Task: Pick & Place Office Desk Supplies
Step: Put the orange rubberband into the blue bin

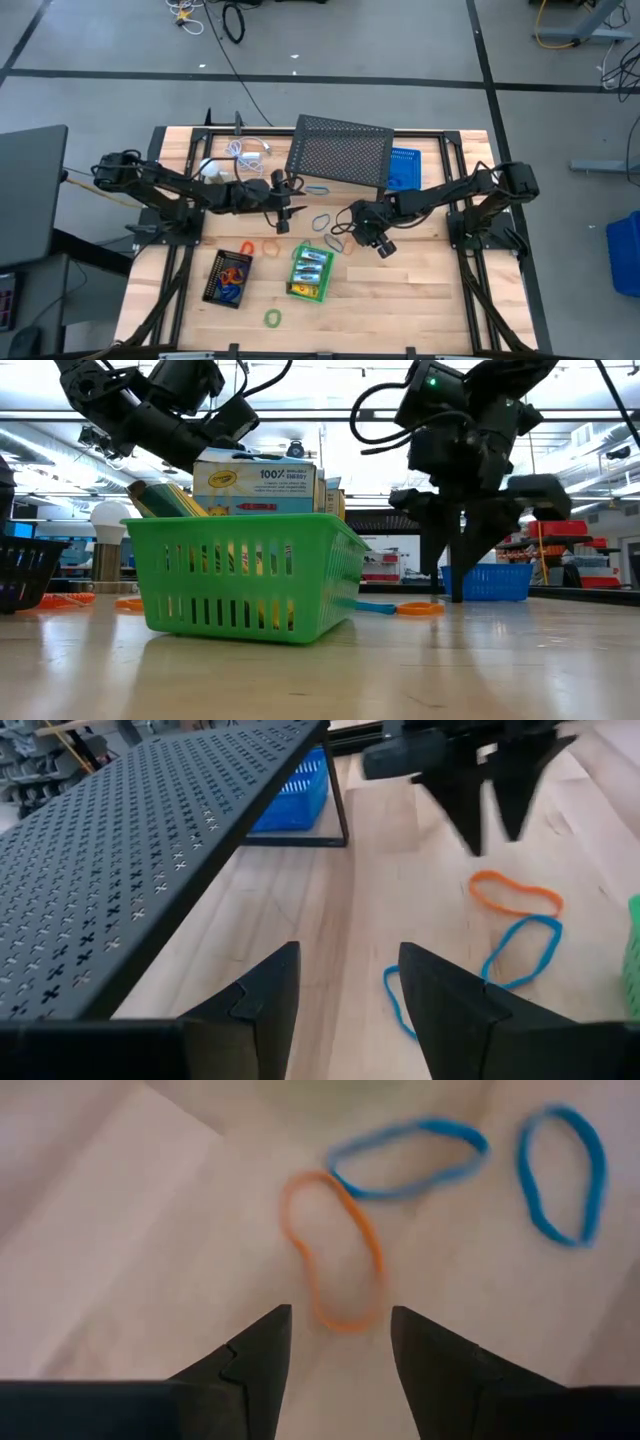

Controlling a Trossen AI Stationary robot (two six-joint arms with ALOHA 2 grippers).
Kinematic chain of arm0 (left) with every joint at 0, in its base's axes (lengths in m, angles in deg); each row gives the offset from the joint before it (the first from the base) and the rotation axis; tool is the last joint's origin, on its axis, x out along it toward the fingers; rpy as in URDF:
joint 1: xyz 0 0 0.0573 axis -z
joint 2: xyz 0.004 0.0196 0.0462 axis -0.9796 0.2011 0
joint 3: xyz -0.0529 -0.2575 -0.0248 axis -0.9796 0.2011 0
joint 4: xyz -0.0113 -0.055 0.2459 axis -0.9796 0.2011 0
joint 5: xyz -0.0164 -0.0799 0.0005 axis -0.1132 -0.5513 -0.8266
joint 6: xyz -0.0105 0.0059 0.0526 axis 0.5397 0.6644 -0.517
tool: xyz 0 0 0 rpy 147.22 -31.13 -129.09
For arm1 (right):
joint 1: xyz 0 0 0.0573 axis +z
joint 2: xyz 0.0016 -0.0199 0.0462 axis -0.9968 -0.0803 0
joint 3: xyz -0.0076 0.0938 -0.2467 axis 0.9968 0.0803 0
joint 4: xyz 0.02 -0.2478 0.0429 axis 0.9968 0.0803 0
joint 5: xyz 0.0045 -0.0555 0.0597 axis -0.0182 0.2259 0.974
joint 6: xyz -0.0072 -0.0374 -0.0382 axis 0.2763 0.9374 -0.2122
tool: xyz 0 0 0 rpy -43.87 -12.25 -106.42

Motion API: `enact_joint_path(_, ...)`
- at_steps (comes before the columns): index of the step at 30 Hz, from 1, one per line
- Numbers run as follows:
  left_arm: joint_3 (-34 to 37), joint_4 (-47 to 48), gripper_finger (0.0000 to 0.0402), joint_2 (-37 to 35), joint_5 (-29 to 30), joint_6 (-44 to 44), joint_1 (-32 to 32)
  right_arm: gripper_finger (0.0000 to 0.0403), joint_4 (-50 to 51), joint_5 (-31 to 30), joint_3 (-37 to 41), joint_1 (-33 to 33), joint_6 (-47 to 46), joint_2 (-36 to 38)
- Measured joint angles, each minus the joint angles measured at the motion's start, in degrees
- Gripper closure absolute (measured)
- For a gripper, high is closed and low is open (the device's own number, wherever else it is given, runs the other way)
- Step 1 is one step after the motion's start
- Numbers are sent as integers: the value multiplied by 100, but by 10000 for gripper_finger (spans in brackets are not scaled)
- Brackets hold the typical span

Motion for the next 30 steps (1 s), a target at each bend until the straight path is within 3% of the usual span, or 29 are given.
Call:
enact_joint_path(5, 0, 0, 221, 0, 2, -105, 1, 222, -261, 254, -1, 277, -57, -150)
enact_joint_path(11, 0, -1, 221, -2, 4, -154, 1, 222, -487, -368, -2, 504, -167, -567)
enact_joint_path(20, 0, -2, 221, -2, 4, -221, 1, 229, -605, -427, -15, 473, -160, -818)
enact_joint_path(24, 0, -7, 221, -2, 4, -216, 4, 276, -560, -379, -15, 469, -160, -826)
enact_joint_path(30, 0, -4, 221, -2, 4, -212, 6, 391, -563, -394, -22, 465, -175, -835)
